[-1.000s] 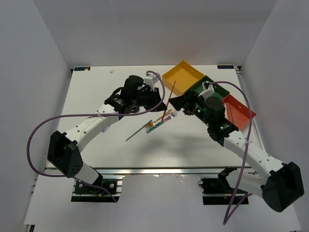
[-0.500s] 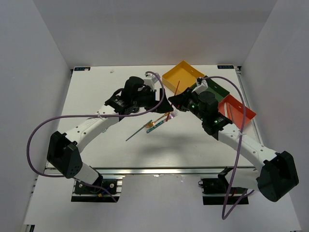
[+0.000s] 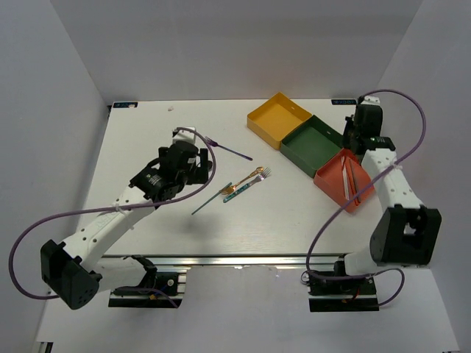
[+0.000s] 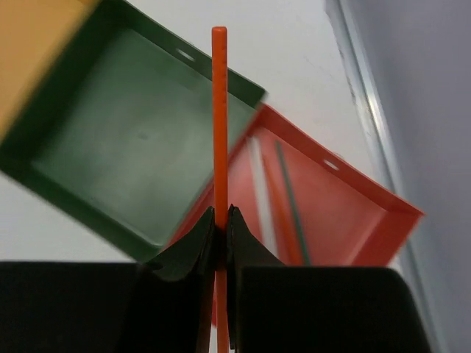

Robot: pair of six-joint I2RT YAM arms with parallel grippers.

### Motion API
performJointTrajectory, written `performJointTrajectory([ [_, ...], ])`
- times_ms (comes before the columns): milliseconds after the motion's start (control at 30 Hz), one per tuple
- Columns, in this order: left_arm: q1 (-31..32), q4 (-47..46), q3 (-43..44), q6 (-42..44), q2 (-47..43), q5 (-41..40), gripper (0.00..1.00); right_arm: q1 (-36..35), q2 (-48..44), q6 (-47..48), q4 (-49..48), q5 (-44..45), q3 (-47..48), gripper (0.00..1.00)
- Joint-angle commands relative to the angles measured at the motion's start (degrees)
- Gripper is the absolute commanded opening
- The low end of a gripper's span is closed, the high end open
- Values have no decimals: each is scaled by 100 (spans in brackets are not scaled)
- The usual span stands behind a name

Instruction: Sort the eating utensils into containers

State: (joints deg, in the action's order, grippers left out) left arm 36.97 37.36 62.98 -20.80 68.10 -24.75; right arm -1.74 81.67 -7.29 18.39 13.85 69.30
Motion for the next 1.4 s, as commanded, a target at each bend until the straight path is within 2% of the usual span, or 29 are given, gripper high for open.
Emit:
performJointTrajectory([
  [0, 12, 61, -417, 93, -138, -899, 98, 339, 568, 694, 648, 390, 461, 0],
  [200, 12, -159, -1050, 93, -393, -1392, 98, 393, 1105, 702, 552, 847, 436, 0],
  [400, 3, -388, -1253, 111, -508, -1146, 98, 420, 1290, 554, 438, 1278, 23, 0],
  [467, 12, -388, -1253, 129, -517, -1102, 98, 420, 1238, 483, 384, 1287, -83, 5],
  [500, 12, -397, -1271, 129, -517, -1058, 98, 429, 1229, 422, 393, 1270, -74, 15],
  [567, 12, -388, -1288, 129, -525, -1005, 98, 429, 1220, 395, 402, 1209, -74, 23],
  [600, 12, -388, -1297, 129, -525, -979, 98, 420, 1211, 369, 472, 1191, -66, 34],
  [667, 12, -379, -1297, 120, -552, -970, 98, 420, 1176, 316, 533, 1173, -57, 46],
  [700, 12, -370, -1288, 111, -569, -944, 98, 429, 1150, 264, 542, 1164, -57, 69],
  [767, 12, -353, -1236, 94, -578, -900, 98, 420, 974, 219, 586, 1051, -31, 89],
  [900, 12, -379, -1122, 102, -421, -400, 98, 324, 378, -53, 719, 541, 14, 89],
  [1033, 3, -370, -920, 23, -78, 153, 98, -36, -771, -386, 534, -117, -223, 89],
  [1100, 12, -458, -875, 23, 54, 426, 98, -143, -1204, -562, 219, -942, -599, 89],
  [1133, 12, -502, -823, 40, 220, 706, 98, -151, -1658, -763, -287, -1789, -802, 89],
  [1233, 12, -450, -613, 321, 667, 1164, 92, -143, -2293, -905, -792, -3137, -1471, 89],
  [1367, 12, -274, -340, 699, 1239, 1394, 79, -143, -2550, -1099, -574, -3423, -1568, 89],
])
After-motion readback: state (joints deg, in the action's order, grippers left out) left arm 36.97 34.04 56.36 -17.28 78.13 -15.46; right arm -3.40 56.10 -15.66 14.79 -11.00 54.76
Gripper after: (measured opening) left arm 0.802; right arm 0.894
